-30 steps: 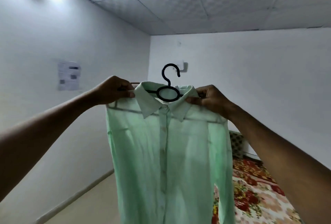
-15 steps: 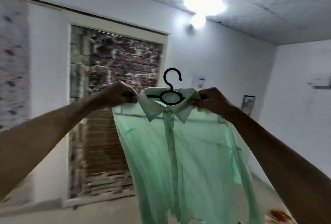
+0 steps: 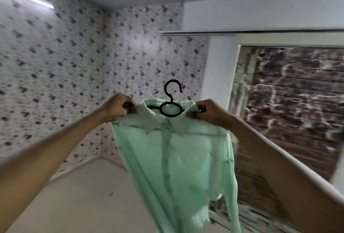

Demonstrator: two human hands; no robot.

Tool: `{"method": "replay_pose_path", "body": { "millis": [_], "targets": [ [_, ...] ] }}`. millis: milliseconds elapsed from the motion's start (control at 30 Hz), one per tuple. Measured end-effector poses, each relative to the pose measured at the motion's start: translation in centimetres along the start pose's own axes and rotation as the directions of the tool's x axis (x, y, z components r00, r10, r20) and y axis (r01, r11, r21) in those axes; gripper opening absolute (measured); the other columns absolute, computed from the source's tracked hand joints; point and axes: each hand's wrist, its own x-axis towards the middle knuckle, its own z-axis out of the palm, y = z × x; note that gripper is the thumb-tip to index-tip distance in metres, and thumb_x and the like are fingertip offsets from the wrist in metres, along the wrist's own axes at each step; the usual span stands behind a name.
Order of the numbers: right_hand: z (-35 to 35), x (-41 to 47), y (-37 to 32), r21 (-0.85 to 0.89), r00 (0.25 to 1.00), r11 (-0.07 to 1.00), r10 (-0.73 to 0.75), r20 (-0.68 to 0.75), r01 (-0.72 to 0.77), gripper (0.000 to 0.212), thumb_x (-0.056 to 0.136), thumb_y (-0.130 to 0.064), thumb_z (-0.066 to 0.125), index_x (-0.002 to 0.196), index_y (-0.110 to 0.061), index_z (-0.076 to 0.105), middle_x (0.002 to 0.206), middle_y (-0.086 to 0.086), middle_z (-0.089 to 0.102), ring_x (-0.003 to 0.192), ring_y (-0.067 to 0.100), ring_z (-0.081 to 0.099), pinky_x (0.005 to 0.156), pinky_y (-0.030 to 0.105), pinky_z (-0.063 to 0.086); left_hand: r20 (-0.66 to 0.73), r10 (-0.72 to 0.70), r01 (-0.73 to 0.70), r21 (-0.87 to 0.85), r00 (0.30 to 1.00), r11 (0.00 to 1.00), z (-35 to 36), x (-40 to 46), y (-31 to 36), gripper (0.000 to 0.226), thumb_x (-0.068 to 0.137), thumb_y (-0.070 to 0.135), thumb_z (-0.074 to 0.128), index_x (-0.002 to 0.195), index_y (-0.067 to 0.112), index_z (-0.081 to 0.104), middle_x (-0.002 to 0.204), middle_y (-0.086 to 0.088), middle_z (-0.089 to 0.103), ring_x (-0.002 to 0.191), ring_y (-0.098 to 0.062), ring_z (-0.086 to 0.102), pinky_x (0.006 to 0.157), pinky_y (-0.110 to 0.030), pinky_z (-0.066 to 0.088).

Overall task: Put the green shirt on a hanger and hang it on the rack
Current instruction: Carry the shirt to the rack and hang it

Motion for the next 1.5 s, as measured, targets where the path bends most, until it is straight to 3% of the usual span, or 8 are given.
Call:
{"method": "replay_pose_path", "body": {
  "millis": [200, 400, 533, 800, 1033, 1167, 1333, 1500],
  "targets": [
    [13.7, 15.8, -3.7, 0.217, 0.972, 0.962, -0.196, 0.126, 0.166, 0.004, 0.086, -0.024, 0.083, 0.084, -0.022, 0.081, 0.064, -0.011, 0.071, 0.053, -0.001, 0.056, 0.052, 0.020, 0.046, -0.139, -0.164, 0.193, 0.229, 0.977, 0.954, -11.0, -2.6, -11.3, 0.015, 0.087, 0.006, 0.079, 0.101, 0.003, 0.079, 0.091, -0.005, 0.076, 0.081, -0.013, 0.068, 0.070, -0.016, 0.051],
    [26.5, 28.4, -11.0, 0.407, 0.897, 0.881, -0.363, 0.254, 0.241, 0.015, 0.086, -0.030, 0.083, 0.092, -0.017, 0.082, 0.092, 0.019, 0.078, 0.071, 0.014, 0.069, 0.069, 0.036, 0.056, -0.294, -0.328, 0.423, 0.374, 0.898, 0.825, -21.5, -6.6, -19.0, 0.017, 0.087, 0.015, 0.080, 0.102, 0.006, 0.080, 0.091, -0.003, 0.077, 0.081, -0.012, 0.069, 0.067, -0.010, 0.048],
    [36.5, 33.5, -17.7, 0.529, 0.801, 0.796, -0.508, 0.316, 0.296, 0.019, 0.089, -0.039, 0.078, 0.100, -0.023, 0.080, 0.088, 0.004, 0.080, 0.072, 0.007, 0.070, 0.067, 0.028, 0.058, -0.412, -0.406, 0.566, 0.422, 0.816, 0.708, -28.0, -11.7, -24.8, 0.014, 0.085, 0.012, 0.081, 0.097, 0.005, 0.080, 0.087, -0.004, 0.077, 0.081, -0.013, 0.069, 0.065, -0.008, 0.045],
    [56.0, 45.0, -30.2, 0.592, 0.733, 0.747, -0.579, 0.357, 0.302, 0.029, 0.090, -0.042, 0.077, 0.080, -0.014, 0.078, 0.062, -0.005, 0.067, 0.049, 0.008, 0.053, 0.048, 0.020, 0.041, -0.551, -0.459, 0.700, 0.384, 0.697, 0.602, -40.7, -17.5, -39.9, 0.006, 0.084, 0.008, 0.082, 0.086, 0.003, 0.079, 0.049, 0.026, 0.057, 0.055, 0.014, 0.052, 0.059, -0.004, 0.039],
    [69.0, 56.7, -42.2, 0.602, 0.708, 0.736, -0.601, 0.371, 0.310, 0.025, 0.087, -0.041, 0.080, 0.080, -0.017, 0.078, 0.063, -0.004, 0.068, 0.054, 0.011, 0.057, 0.052, 0.023, 0.044, -0.607, -0.455, 0.729, 0.335, 0.651, 0.597, -54.0, -17.9, -52.9, 0.004, 0.082, 0.009, 0.084, 0.082, 0.012, 0.081, 0.054, 0.020, 0.064, 0.056, 0.007, 0.054, 0.060, -0.021, 0.046],
    [75.0, 62.9, -46.2, 0.584, 0.726, 0.752, -0.581, 0.367, 0.306, 0.023, 0.086, -0.038, 0.081, 0.077, -0.017, 0.077, 0.058, -0.008, 0.065, 0.046, 0.003, 0.052, 0.045, 0.016, 0.040, -0.606, -0.476, 0.739, 0.303, 0.637, 0.602, -58.8, -16.7, -60.8, 0.005, 0.084, 0.011, 0.082, 0.086, 0.015, 0.081, 0.052, 0.030, 0.062, 0.054, 0.013, 0.056, 0.054, -0.006, 0.040],
    [83.1, 70.1, -49.0, 0.558, 0.741, 0.751, -0.588, 0.324, 0.352, 0.021, 0.088, -0.036, 0.079, 0.094, -0.016, 0.079, 0.069, -0.004, 0.064, 0.057, 0.009, 0.053, 0.048, 0.018, 0.041, -0.606, -0.525, 0.757, 0.211, 0.597, 0.618, -62.9, -14.5, -70.5, 0.012, 0.086, 0.008, 0.080, 0.097, 0.006, 0.080, 0.085, -0.002, 0.077, 0.080, -0.012, 0.069, 0.073, -0.018, 0.055],
    [90.2, 78.0, -50.7, 0.556, 0.705, 0.728, -0.633, 0.319, 0.402, 0.020, 0.092, -0.029, 0.076, 0.101, -0.011, 0.078, 0.077, 0.002, 0.068, 0.062, 0.011, 0.056, 0.051, 0.015, 0.044, -0.564, -0.603, 0.776, 0.114, 0.564, 0.620, -67.2, -11.8, -80.1, 0.010, 0.085, 0.001, 0.078, 0.094, 0.005, 0.079, 0.086, -0.007, 0.079, 0.076, -0.007, 0.070, 0.067, -0.011, 0.053]
  ]
}}
